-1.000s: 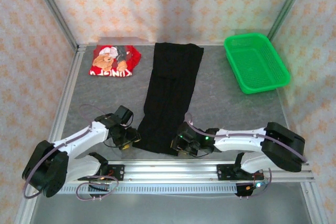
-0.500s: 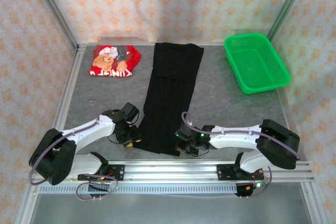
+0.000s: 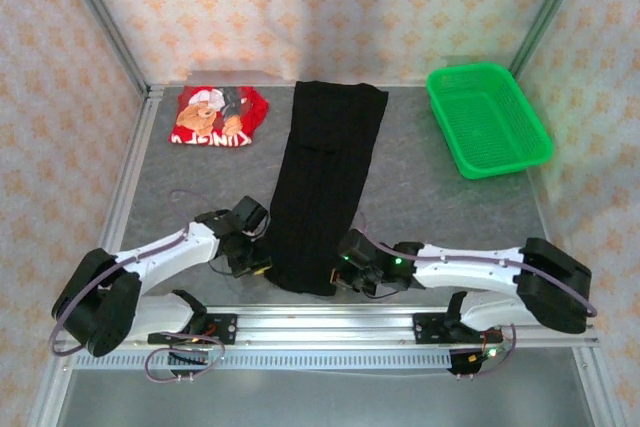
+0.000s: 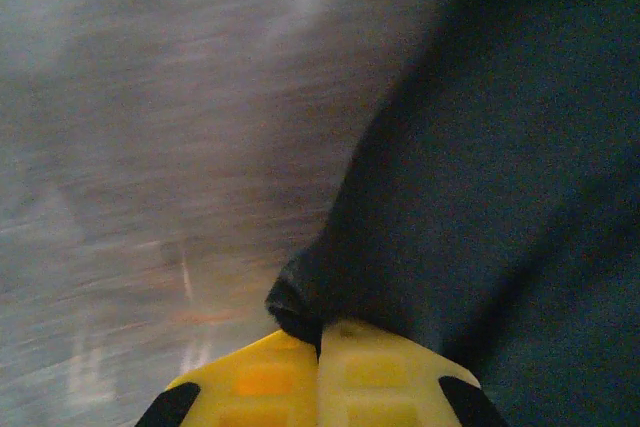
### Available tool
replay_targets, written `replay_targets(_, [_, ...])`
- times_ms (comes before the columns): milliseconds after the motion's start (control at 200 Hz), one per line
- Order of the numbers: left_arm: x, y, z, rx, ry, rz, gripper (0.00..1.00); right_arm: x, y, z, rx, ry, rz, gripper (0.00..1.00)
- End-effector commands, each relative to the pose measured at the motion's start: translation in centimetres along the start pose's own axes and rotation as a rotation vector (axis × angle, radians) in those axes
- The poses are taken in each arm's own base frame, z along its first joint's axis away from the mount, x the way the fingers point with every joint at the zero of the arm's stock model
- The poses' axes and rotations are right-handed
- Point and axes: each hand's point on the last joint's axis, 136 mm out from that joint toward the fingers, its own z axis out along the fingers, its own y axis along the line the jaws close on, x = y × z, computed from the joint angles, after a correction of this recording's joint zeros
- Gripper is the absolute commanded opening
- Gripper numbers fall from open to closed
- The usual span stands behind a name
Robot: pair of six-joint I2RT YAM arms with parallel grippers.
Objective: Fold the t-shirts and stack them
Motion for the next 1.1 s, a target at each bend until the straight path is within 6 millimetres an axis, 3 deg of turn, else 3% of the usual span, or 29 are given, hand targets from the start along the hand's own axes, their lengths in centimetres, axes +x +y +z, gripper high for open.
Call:
replay_targets(0, [-0.8,-5.1,-1.7,0.251,-0.067,0.077,0.00,0.2,-2.2,-1.3,0.036,-0.019,0.035,0.00])
replay_targets(155, [0.4,-4.1,-2.1,0.263,-0.076,0.046,0.00,0.4,-4.0,-2.3,0.059,-0.029,0.061,0.00])
replay_targets(455, [2.4,-1.9,-2.2,0.275,-0.080,-0.009,0.00,0.9,-5.5,-3.3,0.063,-0.034,0.098,0.00])
replay_targets(651, [3.4,-0.7,-2.2,0.269,-0.076,-0.042,0.00,1.1,-5.6,-3.3,0.059,-0.033,0.108,0.00])
replay_targets(931, [4.6,0.1,-3.8,0.289,-0.092,-0.075,0.00,1.4,-5.9,-4.3,0.062,-0.052,0.116,0.00])
replay_targets(1096, [3.9,-1.0,-5.5,0.299,-0.129,-0.051,0.00,0.9,-5.4,-5.9,0.060,-0.092,0.112,0.00])
